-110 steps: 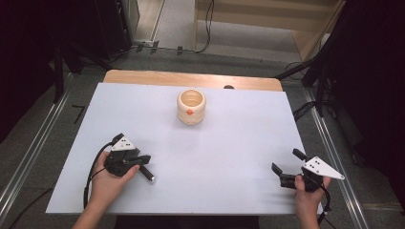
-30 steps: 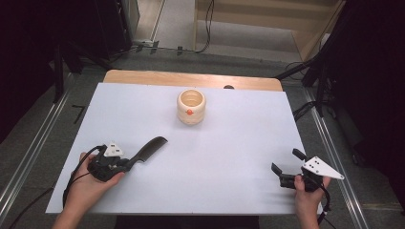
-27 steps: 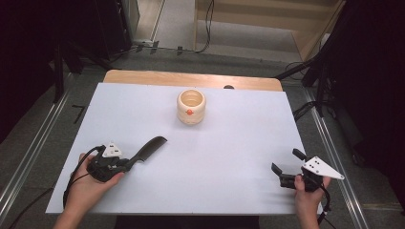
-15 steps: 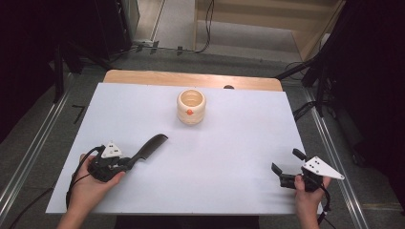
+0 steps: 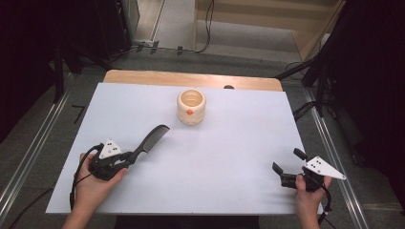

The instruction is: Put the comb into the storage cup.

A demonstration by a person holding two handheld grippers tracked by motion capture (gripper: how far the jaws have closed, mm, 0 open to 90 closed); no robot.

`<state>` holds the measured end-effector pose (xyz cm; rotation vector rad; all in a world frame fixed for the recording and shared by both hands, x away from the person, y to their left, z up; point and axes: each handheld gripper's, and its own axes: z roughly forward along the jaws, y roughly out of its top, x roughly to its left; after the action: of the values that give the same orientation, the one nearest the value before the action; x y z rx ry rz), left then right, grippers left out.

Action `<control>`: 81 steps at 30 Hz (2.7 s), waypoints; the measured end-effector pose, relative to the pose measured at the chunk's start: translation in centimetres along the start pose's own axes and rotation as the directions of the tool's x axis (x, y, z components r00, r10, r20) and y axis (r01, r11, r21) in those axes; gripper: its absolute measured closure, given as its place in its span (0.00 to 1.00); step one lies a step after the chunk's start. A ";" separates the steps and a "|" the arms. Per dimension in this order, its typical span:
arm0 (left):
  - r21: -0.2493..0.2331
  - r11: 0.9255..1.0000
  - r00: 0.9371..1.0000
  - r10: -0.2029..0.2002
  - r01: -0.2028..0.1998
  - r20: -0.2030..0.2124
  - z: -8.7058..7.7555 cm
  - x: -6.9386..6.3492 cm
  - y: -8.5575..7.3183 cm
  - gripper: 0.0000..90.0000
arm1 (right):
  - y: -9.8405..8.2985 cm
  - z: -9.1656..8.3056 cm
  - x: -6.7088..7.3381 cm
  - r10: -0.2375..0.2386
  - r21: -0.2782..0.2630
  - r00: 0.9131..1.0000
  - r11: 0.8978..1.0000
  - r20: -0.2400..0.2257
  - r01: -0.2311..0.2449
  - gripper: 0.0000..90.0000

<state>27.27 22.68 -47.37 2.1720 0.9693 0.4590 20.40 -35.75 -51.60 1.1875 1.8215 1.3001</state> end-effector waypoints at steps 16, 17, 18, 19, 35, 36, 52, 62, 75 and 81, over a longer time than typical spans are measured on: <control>-0.142 0.990 0.999 -0.009 0.002 -0.048 -0.5 -1.2 1.3 0.80 | 2.2 0.0 1.5 0.024 -0.011 0.999 1.000 -0.044 -0.024 0.00; -0.154 0.988 0.999 -0.010 0.002 -0.048 -0.4 -1.3 1.4 0.80 | 2.4 0.1 1.6 0.022 -0.012 0.999 1.000 -0.047 -0.023 0.00; -0.160 0.987 0.999 -0.012 0.005 -0.047 -0.4 -1.4 1.4 0.80 | 2.7 0.1 1.7 0.022 -0.016 0.998 1.000 -0.055 -0.022 0.00; -0.167 0.986 0.999 -0.012 0.004 -0.051 -0.4 -1.6 1.5 0.80 | 2.9 0.1 1.9 0.023 -0.018 0.998 1.000 -0.061 -0.024 0.00; -0.252 0.968 0.999 -0.015 0.004 -0.041 0.7 -3.7 3.1 0.80 | 7.1 1.2 4.9 0.027 -0.055 0.989 0.998 -0.143 -0.035 0.00; -0.254 0.967 0.999 -0.014 0.004 -0.039 0.8 -3.9 3.2 0.80 | 7.2 1.4 5.1 0.026 -0.049 0.989 0.998 -0.144 -0.033 0.00; -0.317 0.948 0.998 0.006 -0.024 -0.058 1.4 -5.9 4.0 0.80 | 9.8 3.7 7.5 0.037 -0.053 0.979 0.997 -0.202 -0.048 0.00; -0.353 0.935 0.999 0.023 -0.035 -0.037 1.9 -7.4 4.5 0.80 | 11.0 5.3 9.3 0.071 -0.061 0.969 0.994 -0.235 -0.088 0.00; -0.373 0.927 0.999 0.031 -0.039 -0.026 2.3 -8.5 4.8 0.80 | 12.2 7.1 11.3 0.098 -0.063 0.954 0.991 -0.282 -0.121 0.00; -0.377 0.925 0.999 0.046 -0.049 -0.017 2.6 -9.2 4.9 0.80 | 12.5 7.8 12.1 0.124 -0.055 0.948 0.988 -0.294 -0.147 0.00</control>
<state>25.17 12.22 -45.96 1.8475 0.7604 0.6226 25.97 -20.08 -42.16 1.1456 1.8980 1.6832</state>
